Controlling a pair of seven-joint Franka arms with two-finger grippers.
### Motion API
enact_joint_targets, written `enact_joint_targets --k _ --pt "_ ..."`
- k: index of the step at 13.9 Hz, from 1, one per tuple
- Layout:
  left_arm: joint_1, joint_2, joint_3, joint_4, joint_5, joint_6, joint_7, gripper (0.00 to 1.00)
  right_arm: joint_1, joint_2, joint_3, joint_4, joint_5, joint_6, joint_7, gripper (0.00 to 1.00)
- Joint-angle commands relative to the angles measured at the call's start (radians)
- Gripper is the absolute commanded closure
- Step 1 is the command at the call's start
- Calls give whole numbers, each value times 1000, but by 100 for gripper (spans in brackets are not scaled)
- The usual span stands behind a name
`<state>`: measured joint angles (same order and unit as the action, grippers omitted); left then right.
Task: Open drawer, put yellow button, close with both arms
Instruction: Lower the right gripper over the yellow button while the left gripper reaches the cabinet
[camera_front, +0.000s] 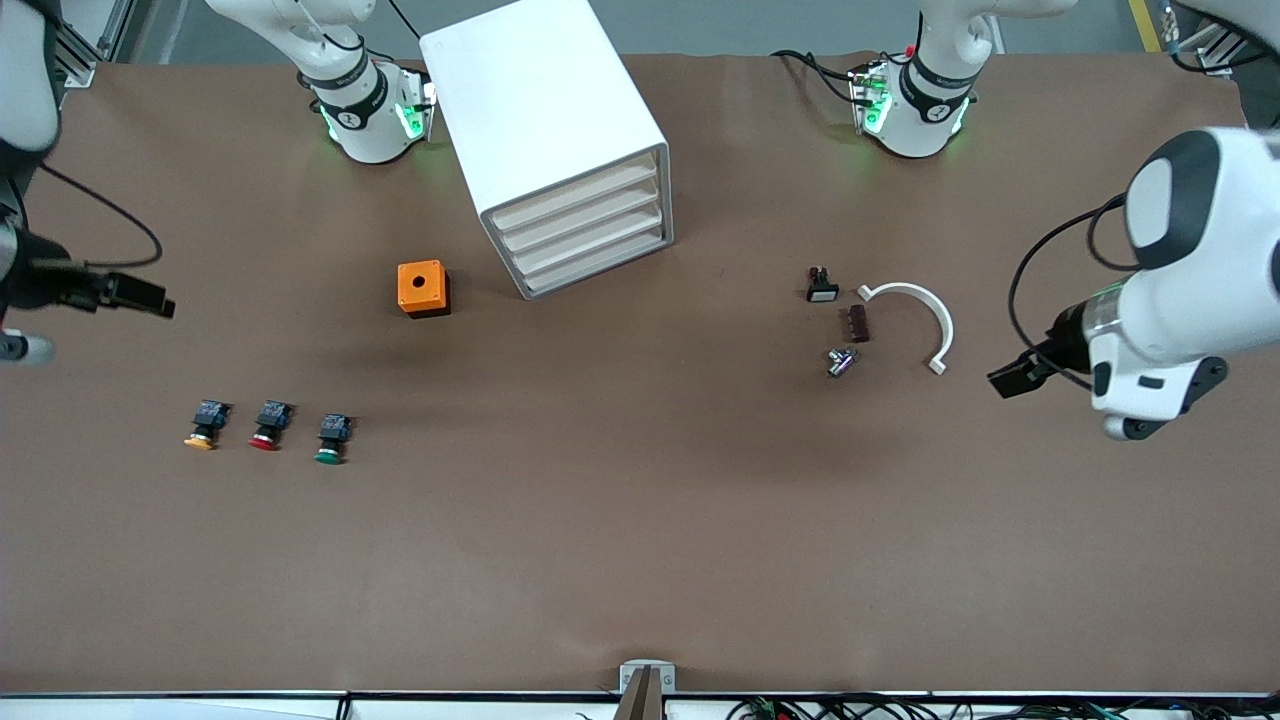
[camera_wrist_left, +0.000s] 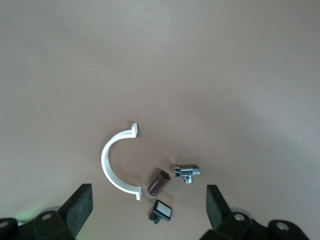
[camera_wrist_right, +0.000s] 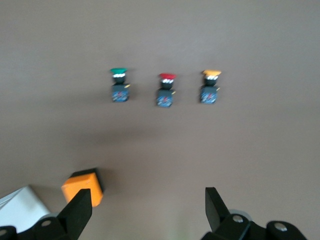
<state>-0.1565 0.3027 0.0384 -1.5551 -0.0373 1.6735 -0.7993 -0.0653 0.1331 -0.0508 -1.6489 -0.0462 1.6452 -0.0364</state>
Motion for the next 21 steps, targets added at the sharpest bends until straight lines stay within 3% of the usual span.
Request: enact_joint_targets --k 1,5,8,10,12,15,21 --pt "-25 22 3 23 5 -3 -171 0 -11 71 12 18 -86 54 -16 0" --pt "-78 91 -8 27 -16 -55 -392 0 -99 115 12 -104 -86 345 -69 0" --pt "-84 139 -11 53 -191 -130 -529 0 -163 189 17 -169 -72 560 -109 0" --pt "-86 168 -20 55 -304 -208 -659 0 -183 209 17 -230 -16 686 -158 0" --pt "-84 191 -46 55 -378 -289 -766 0 -191 223 19 -271 25 757 -192 0" --pt "-84 246 -80 52 -496 -383 -892 0 -197 273 17 -307 159 835 -296 0" --pt "-86 326 -219 55 -647 -417 -1213 0 -202 286 16 -430 174 1021 -342 0"
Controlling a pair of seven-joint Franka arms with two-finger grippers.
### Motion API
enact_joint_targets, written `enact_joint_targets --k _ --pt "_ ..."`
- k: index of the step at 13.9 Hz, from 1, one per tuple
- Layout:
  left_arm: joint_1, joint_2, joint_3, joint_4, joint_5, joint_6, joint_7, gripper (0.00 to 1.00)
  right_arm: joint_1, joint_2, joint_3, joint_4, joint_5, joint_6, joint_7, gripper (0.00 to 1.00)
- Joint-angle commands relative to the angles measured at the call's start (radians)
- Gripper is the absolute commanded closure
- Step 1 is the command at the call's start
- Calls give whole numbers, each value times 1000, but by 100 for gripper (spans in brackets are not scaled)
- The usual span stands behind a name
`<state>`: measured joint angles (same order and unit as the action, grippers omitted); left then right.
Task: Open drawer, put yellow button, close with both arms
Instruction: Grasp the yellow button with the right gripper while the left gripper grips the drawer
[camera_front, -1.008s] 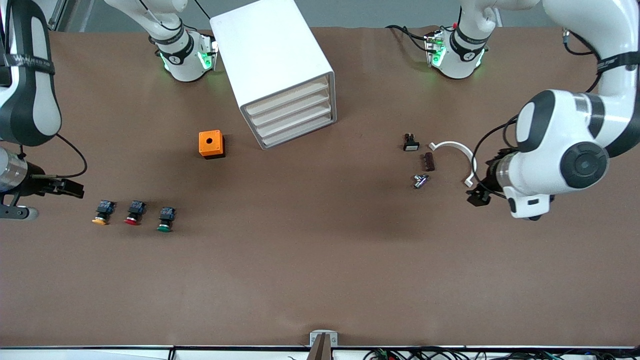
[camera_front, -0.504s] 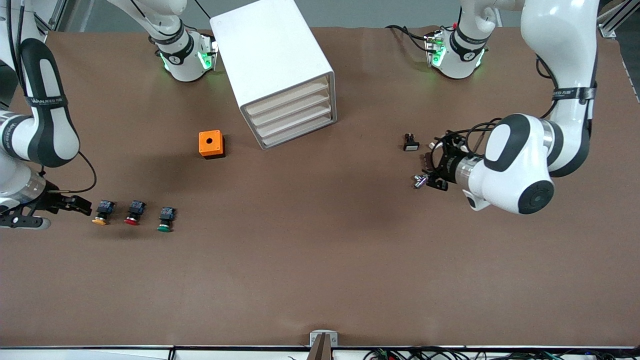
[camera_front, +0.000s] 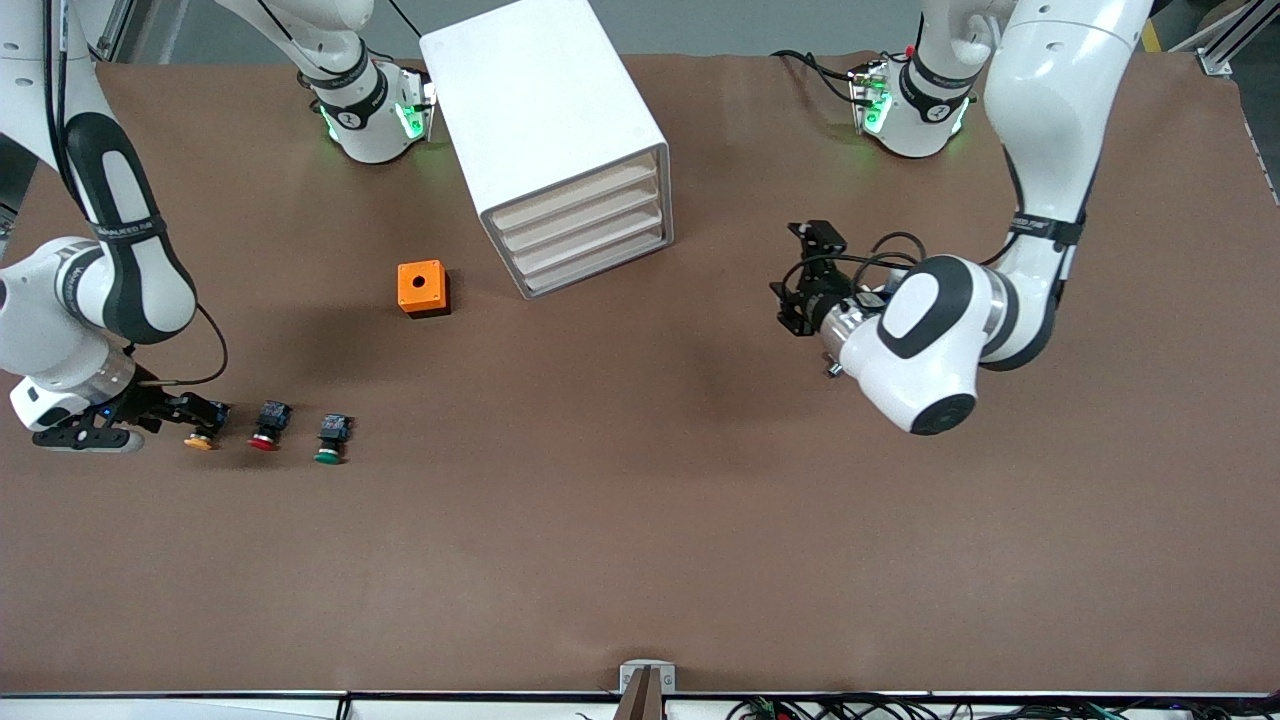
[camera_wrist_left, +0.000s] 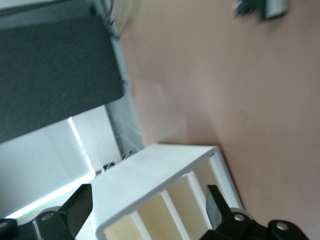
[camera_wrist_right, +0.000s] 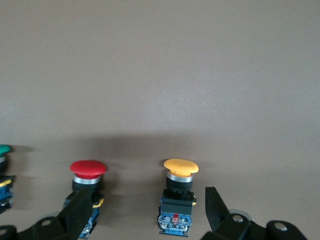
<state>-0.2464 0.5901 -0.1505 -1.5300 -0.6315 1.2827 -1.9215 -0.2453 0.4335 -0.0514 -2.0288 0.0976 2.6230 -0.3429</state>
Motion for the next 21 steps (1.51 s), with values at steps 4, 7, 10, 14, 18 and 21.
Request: enact_joint_targets --k 4,7,10,14,18,21 --pt "-40 76 -70 25 -145 -25 -166 0 -48 -1 16 -70 31 34 -34 0" --pt "-77 125 -70 27 -223 -25 -281 0 -54 25 16 -62 31 43 -34 0" --pt "-88 143 -70 28 -310 -25 -301 14 -65 50 16 -56 31 73 -34 0" --pt "-87 169 -69 28 -333 -20 -321 54 -78 85 18 -41 31 121 -59 0" --pt "-91 185 -61 42 -416 10 -323 53 -78 94 18 -42 34 138 -51 0" --pt "-97 201 -61 48 -425 61 -327 52 -72 96 18 -44 51 140 -47 0"
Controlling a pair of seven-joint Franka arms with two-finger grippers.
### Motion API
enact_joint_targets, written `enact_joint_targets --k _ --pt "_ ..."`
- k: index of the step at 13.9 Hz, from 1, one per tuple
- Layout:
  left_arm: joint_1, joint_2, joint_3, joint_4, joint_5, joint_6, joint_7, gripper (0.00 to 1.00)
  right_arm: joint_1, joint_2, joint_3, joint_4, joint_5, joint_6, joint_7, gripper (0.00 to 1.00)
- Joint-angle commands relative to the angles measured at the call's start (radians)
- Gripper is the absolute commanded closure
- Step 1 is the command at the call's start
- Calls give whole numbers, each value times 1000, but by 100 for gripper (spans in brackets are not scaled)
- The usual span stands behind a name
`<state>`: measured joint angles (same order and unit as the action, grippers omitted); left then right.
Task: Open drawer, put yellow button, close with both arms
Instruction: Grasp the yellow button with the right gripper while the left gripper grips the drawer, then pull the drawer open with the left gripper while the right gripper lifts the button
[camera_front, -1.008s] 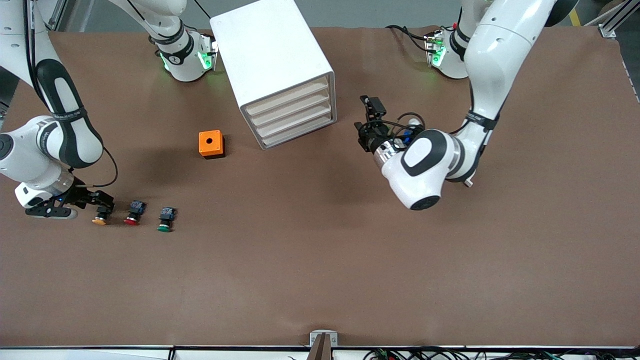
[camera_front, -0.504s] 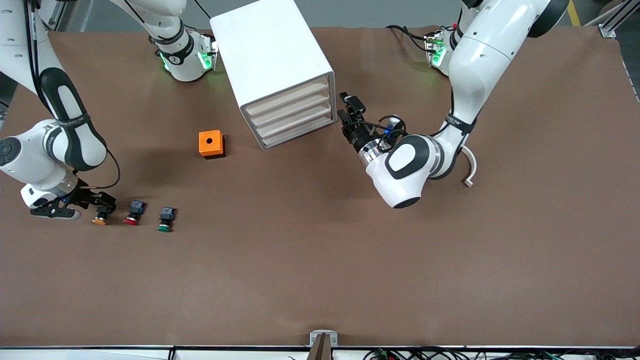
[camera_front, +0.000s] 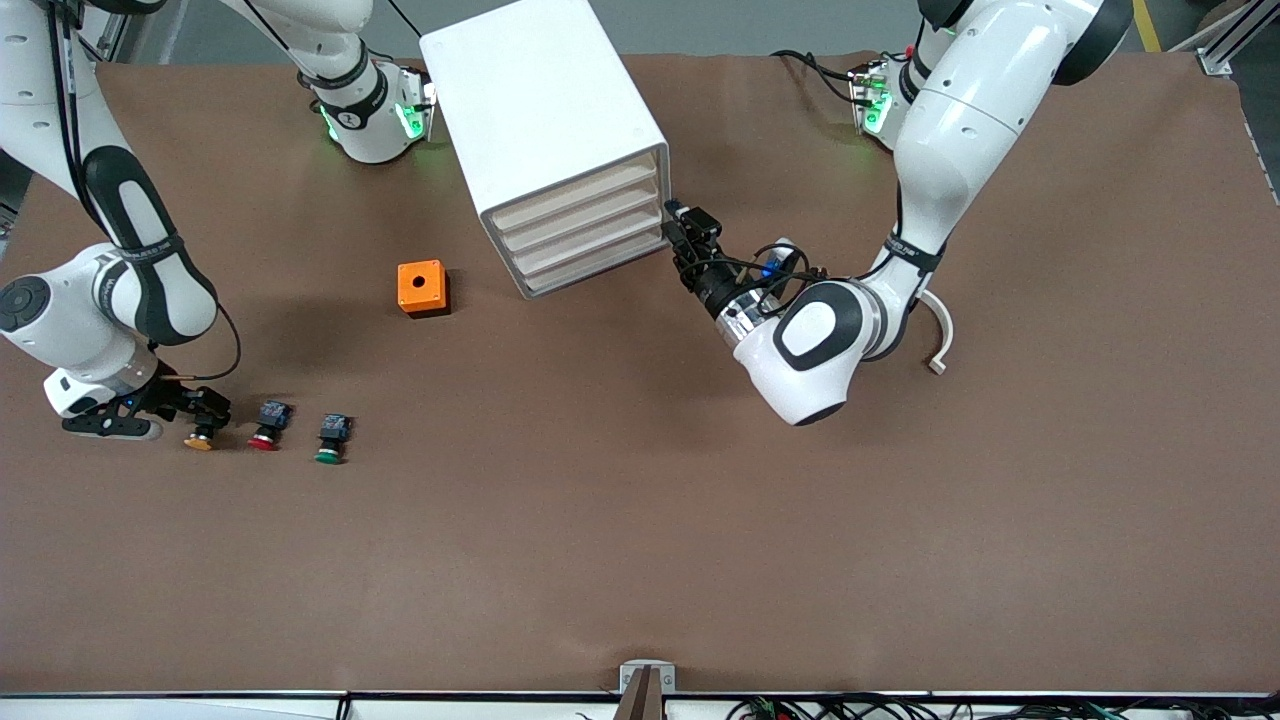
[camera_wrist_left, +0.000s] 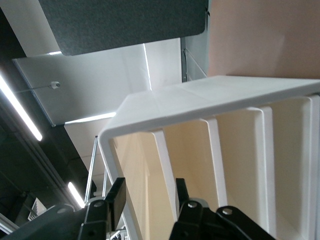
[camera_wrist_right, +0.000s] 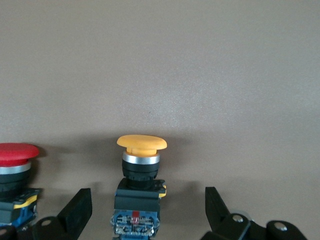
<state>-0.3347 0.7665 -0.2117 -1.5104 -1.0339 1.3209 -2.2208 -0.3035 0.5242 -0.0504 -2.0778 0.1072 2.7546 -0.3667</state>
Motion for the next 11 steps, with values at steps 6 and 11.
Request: enact_joint_targets --k 6,11 --pt "-61 57 0 52 -61 63 -42 50 -8 4 17 -2 63 7 -23 30" --pt "-125 56 0 44 -68 63 -53 50 -9 -6 17 -30 63 19 -24 86"
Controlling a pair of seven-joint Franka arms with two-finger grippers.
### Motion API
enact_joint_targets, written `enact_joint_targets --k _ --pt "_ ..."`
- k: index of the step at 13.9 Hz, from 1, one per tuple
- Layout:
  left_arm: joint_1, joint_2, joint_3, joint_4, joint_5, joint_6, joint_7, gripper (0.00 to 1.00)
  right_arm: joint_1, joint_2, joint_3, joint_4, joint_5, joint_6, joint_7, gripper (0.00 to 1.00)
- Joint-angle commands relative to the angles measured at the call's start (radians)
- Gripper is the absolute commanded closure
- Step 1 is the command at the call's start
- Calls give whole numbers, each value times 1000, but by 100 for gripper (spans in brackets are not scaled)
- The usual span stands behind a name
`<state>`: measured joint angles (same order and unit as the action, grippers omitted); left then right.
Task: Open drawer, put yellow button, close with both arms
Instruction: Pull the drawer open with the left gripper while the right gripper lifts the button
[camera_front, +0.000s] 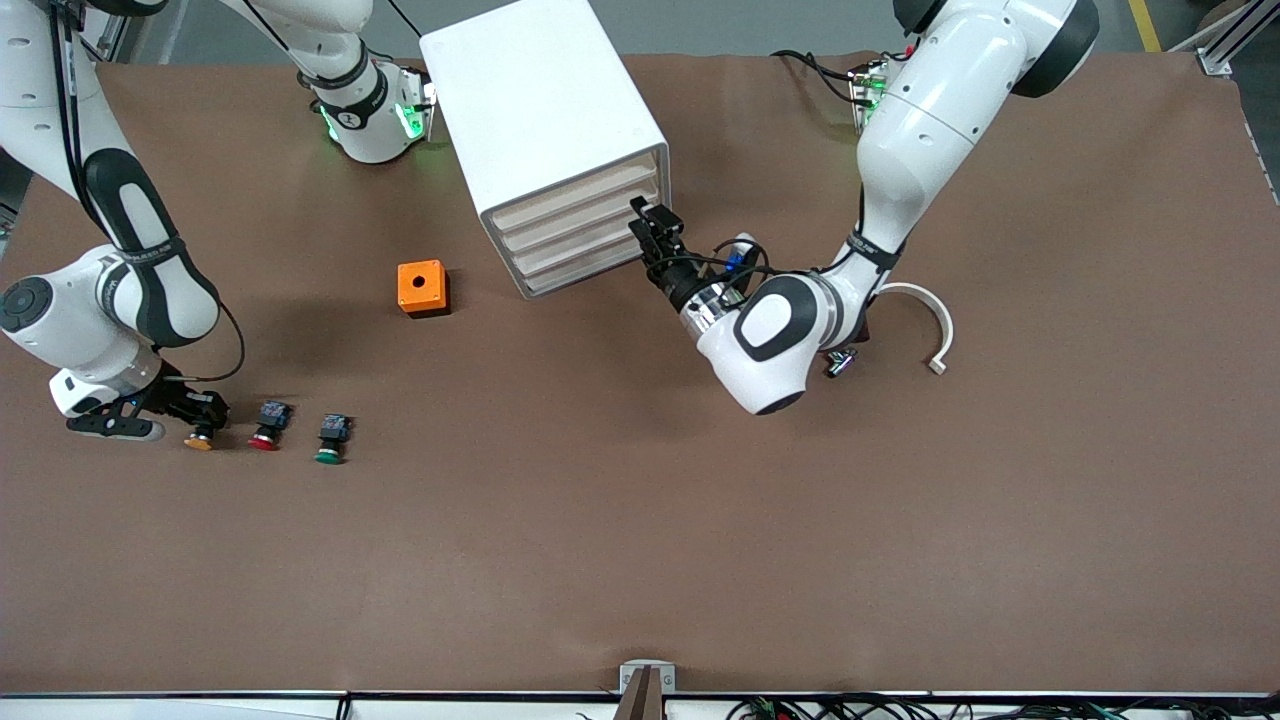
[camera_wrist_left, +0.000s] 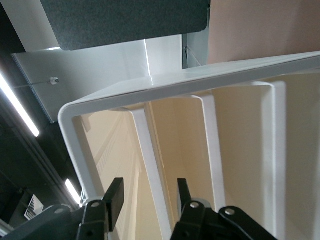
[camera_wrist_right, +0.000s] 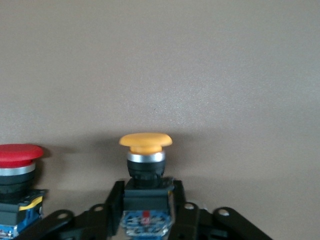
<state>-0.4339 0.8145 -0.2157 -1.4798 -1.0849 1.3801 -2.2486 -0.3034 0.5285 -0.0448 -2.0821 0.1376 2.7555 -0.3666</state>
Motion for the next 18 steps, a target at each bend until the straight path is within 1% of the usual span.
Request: enact_joint_targets --k 1,2,3,4,6,7,8,11,12,16,18 --pt "-38 8 4 9 -15 4 -25 50 -6 -15 11 -27 33 9 -25 100" --pt "-54 8 4 6 -15 4 -26 50 -3 -21 11 -26 31 -3 -28 100" --pt "-74 9 4 3 -15 4 -26 50 -2 -37 13 -13 31 -69 -25 100" --pt "-89 9 4 -5 -13 1 -26 50 -3 -48 13 26 33 -180 -23 100" --pt "-115 9 4 -23 -10 -1 -26 50 -5 -58 11 146 33 -452 -17 100" --pt "-129 9 4 -30 -9 -1 -26 51 -3 -58 11 199 31 -521 -17 100" --pt "-138 9 4 -33 -9 -4 -25 55 -2 -61 11 230 31 -555 -18 100" --pt "-144 9 2 -33 -7 -13 -25 89 18 -113 11 275 20 -649 -14 100" --pt "-143 9 2 -33 -9 -16 -25 96 29 -134 10 284 19 -687 17 100" --pt "-126 8 4 -33 -7 -16 -23 98 99 -228 13 292 16 -813 220 100" --pt "-109 9 4 -30 -9 -15 -17 98 180 -286 13 312 2 -905 398 100"
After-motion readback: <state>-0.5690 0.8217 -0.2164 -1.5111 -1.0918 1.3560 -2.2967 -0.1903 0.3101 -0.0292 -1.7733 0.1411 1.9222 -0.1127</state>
